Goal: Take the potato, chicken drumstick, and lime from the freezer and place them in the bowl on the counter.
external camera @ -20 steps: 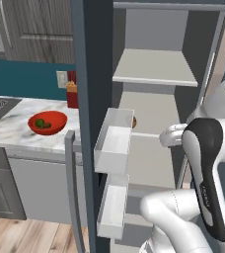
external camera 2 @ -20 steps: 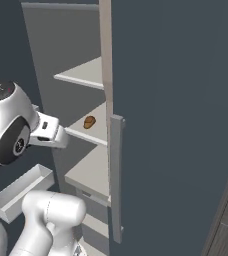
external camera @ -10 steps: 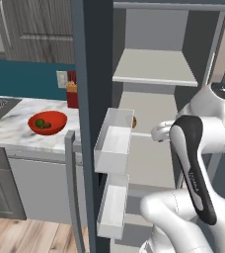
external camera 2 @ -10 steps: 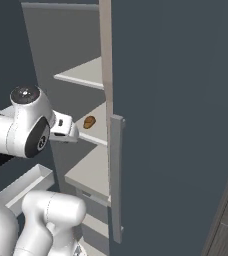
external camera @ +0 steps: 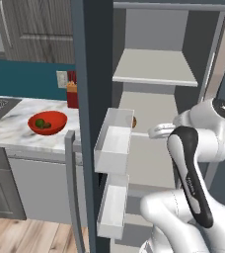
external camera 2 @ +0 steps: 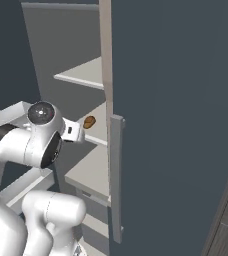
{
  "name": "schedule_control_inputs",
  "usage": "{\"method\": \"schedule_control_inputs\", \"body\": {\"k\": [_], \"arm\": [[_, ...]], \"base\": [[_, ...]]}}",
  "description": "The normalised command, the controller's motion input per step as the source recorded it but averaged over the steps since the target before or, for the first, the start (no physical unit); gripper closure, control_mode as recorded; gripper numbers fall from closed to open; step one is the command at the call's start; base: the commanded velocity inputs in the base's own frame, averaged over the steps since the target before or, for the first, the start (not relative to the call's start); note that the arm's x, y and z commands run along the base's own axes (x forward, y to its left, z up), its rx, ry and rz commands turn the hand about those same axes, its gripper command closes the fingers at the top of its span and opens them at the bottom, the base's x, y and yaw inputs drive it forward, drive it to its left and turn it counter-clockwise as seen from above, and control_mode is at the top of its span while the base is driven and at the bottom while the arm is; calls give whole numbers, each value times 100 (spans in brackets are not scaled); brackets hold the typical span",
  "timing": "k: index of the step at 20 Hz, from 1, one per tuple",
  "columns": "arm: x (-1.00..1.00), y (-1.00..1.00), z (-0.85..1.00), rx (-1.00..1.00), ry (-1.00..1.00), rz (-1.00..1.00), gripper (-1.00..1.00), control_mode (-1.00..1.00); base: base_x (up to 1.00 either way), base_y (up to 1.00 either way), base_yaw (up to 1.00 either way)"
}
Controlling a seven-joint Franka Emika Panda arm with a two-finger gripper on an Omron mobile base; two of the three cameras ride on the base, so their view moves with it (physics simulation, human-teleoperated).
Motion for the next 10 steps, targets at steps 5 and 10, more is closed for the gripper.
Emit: {"method": "schedule_control_inputs", "body": {"k": [5, 10], "arm": [[34, 0, 0, 0, 0, 7, -100, -100], [2, 0, 0, -1, 0, 7, -100, -100]], "base": [[0, 0, 0], [0, 0, 0]]}}
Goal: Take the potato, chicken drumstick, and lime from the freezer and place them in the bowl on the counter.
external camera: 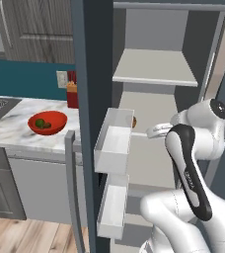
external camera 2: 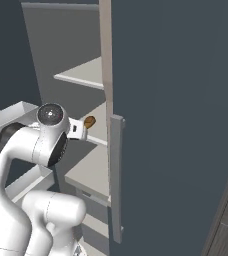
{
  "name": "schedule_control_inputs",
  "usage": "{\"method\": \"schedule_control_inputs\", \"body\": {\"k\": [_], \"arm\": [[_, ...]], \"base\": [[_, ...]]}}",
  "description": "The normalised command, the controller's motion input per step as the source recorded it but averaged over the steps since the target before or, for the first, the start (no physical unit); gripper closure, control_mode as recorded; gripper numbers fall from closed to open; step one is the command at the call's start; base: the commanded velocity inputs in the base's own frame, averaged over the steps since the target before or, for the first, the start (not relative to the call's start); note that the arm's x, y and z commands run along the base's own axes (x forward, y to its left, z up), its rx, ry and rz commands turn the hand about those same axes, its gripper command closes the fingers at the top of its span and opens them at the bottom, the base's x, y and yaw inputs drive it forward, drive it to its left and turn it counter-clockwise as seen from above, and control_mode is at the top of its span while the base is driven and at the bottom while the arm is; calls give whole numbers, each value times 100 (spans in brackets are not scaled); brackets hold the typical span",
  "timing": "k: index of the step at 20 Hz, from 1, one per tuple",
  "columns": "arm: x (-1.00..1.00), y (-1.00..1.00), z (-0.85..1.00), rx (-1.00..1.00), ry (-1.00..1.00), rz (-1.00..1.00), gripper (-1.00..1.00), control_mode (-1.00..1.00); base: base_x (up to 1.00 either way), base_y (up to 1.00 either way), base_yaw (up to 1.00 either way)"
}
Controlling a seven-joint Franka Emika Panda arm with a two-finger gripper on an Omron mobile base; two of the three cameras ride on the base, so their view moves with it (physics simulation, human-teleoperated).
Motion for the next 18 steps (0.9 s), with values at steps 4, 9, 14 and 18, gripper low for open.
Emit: {"method": "schedule_control_inputs", "body": {"k": [4, 9, 14, 18], "arm": [[3, 0, 0, -8, 0, 3, -100, -100], [7, 0, 0, -7, -3, 0, -100, -100], [7, 0, 0, -3, -9, 0, -100, -100], [37, 0, 0, 0, -3, 0, -100, -100]], "base": [[0, 0, 0], [0, 0, 0], [0, 0, 0], [0, 0, 0]]}}
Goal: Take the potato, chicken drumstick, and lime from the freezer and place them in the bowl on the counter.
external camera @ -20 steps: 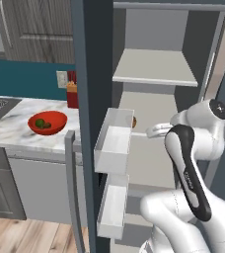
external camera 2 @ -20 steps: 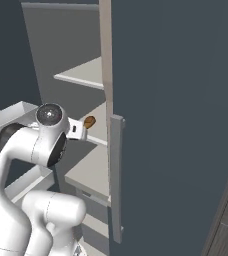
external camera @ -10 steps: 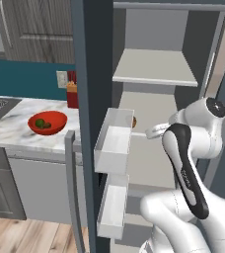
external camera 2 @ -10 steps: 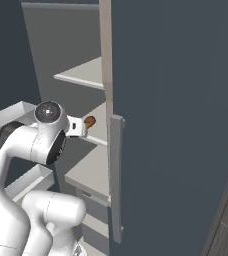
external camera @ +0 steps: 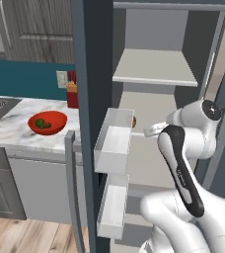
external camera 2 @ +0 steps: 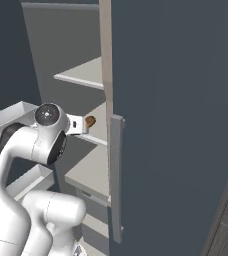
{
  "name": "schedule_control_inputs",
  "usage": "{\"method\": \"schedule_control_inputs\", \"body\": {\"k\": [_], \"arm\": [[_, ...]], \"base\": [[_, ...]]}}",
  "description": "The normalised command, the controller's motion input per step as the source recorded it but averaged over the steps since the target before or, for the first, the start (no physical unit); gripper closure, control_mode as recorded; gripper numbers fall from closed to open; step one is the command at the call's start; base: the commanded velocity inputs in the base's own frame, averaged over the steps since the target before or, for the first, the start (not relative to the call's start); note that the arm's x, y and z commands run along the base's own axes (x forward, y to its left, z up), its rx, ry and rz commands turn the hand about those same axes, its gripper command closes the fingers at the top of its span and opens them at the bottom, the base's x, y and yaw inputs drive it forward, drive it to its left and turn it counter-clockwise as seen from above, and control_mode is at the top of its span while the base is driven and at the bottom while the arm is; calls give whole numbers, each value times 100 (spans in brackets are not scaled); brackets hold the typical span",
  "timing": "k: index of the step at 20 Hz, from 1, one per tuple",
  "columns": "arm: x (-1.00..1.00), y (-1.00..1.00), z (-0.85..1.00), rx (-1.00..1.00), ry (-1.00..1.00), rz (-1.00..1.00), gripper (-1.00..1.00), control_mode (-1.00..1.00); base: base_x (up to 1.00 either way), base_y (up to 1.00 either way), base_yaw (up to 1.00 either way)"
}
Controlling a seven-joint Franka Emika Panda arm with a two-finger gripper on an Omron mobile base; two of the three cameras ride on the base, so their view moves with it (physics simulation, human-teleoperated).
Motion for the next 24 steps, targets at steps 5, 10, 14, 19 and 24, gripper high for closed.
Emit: {"method": "schedule_control_inputs", "body": {"k": [5, 10, 14, 19, 24], "arm": [[41, 0, 0, 0, 0, 0, -100, -100], [39, -6, 0, 0, 3, 0, -100, -100], [47, -3, 0, 1, 4, 0, -100, -100], [51, 0, -10, 0, 9, 0, -100, -100], [45, 1, -23, 0, 12, 0, -100, -100]], "base": [[0, 0, 0], [0, 0, 0], [0, 0, 0], [0, 0, 0], [0, 0, 0]]}}
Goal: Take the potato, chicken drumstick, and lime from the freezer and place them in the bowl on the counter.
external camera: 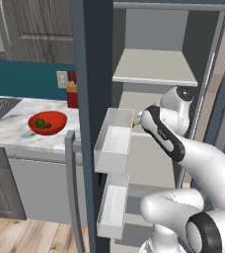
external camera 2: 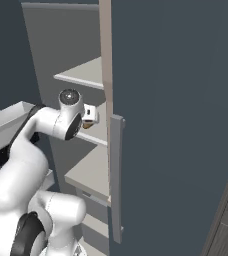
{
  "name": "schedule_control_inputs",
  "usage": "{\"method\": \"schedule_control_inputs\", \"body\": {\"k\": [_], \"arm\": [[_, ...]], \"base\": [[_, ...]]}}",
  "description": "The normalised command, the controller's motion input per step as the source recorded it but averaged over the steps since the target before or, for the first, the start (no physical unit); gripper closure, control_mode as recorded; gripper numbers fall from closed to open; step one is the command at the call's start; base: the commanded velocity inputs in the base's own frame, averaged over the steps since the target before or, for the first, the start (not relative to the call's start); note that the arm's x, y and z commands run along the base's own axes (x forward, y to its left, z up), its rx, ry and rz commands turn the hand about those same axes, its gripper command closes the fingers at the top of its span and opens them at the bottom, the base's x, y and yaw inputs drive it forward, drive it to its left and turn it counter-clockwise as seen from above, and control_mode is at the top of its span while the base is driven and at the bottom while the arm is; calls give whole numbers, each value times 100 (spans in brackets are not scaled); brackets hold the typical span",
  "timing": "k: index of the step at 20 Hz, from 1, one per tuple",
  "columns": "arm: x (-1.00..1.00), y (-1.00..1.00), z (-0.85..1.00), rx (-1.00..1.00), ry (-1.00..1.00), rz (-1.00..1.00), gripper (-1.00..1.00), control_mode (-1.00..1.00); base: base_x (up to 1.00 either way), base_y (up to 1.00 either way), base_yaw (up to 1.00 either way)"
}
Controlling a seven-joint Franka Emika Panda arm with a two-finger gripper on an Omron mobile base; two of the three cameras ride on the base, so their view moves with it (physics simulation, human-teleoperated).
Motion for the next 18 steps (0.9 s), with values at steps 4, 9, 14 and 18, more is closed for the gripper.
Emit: {"method": "schedule_control_inputs", "body": {"k": [4, 9, 14, 18], "arm": [[41, 1, -29, 0, 4, 0, -100, -100], [29, 3, -35, 0, 0, 0, -100, -100], [21, 13, -42, 0, 0, 0, -100, -100], [17, 12, -16, 0, 0, 0, -100, -100]], "base": [[0, 0, 0], [0, 0, 0], [0, 0, 0], [0, 0, 0]]}}
